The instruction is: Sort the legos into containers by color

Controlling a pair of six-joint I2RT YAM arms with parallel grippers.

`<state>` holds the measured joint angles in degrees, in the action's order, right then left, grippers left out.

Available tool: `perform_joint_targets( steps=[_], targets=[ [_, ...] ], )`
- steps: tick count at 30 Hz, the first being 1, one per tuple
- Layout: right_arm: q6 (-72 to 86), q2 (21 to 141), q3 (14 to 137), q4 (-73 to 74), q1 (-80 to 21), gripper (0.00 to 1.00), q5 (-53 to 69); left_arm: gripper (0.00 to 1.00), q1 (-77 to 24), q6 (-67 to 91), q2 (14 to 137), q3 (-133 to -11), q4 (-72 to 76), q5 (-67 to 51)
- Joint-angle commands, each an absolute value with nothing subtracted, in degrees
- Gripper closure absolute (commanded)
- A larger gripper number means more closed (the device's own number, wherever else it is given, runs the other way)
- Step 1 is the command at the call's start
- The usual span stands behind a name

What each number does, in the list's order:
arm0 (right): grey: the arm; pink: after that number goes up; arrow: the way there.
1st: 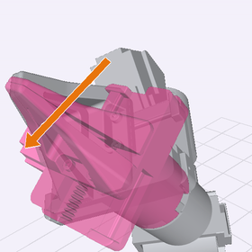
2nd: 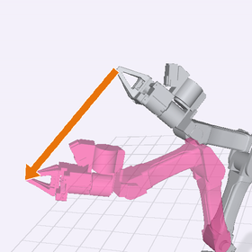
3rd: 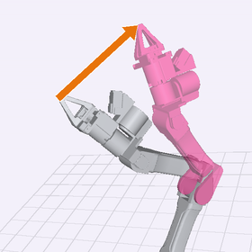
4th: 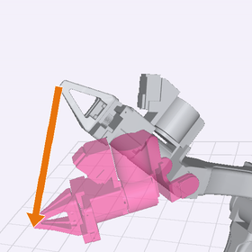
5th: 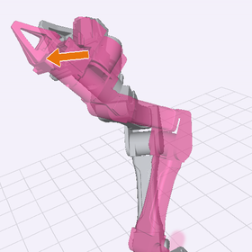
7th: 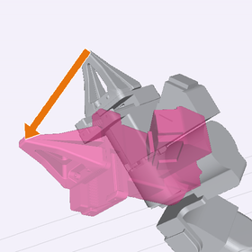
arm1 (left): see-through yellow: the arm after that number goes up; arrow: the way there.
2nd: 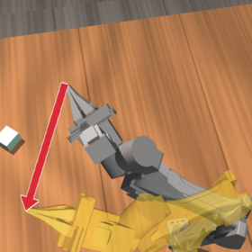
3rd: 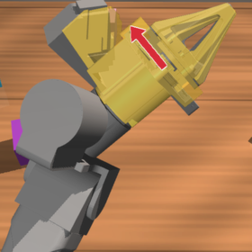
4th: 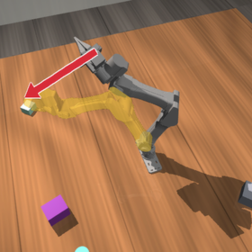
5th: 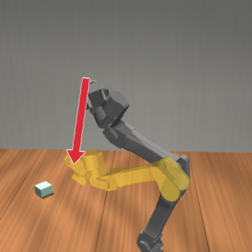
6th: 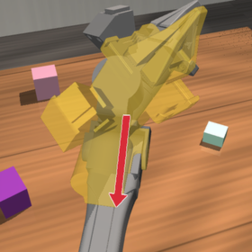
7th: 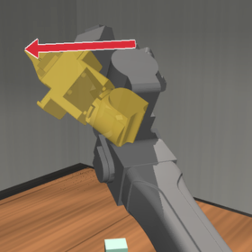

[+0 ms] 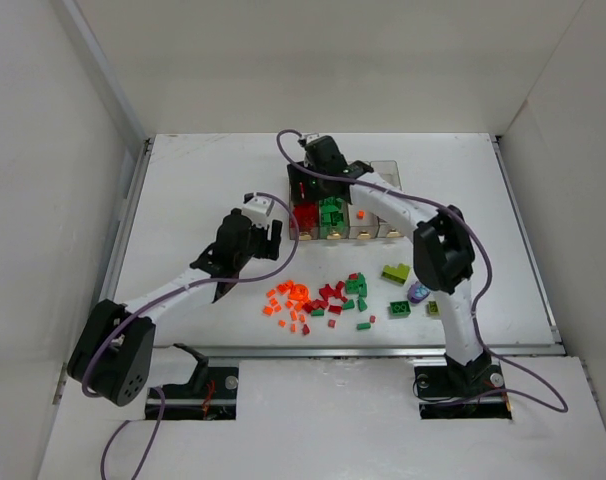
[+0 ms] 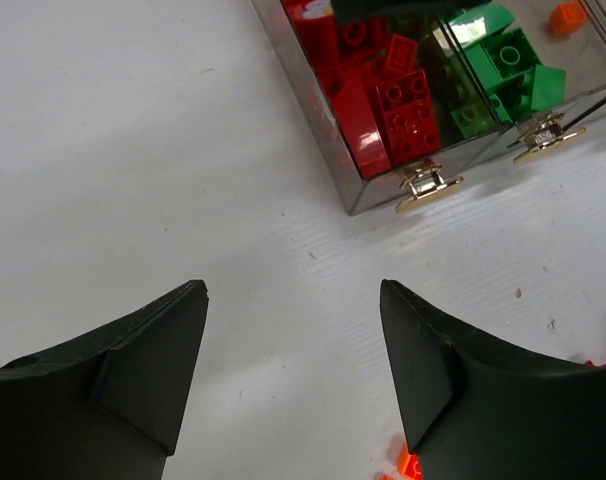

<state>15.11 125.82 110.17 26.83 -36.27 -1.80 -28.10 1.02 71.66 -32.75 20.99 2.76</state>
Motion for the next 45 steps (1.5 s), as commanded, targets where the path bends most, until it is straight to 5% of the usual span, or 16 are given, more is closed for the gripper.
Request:
perform_joint_targets(
  steps=[1, 16, 23, 29, 45],
  targets=[
    [13.45, 116.64, 109.17, 26.71, -35.33, 0.27, 0.18, 0.34, -27.95, 0.00, 71.98, -35.60, 21.53, 0.53],
    [23.02, 93.60, 66.20, 26.38, -36.47, 0.39, -0.53, 0.34, -27.95, 0.00, 73.56, -36.74, 21.01, 1.14],
    [23.03, 97.20, 63.81, 22.16, -37.71, 0.39, 0.87, 0.33, -30.32, -1.23, 72.95, -36.21, 21.53, 1.67],
    [23.64, 99.05, 61.88, 22.15, -37.71, 0.51, -0.35, 0.33, -31.55, -2.29, 71.28, -34.98, 22.06, 2.19],
    [29.44, 94.39, 54.75, 22.59, -42.44, 0.49, -7.29, 0.31, -37.53, -5.71, 67.94, -31.73, 23.64, 3.78]
  ],
)
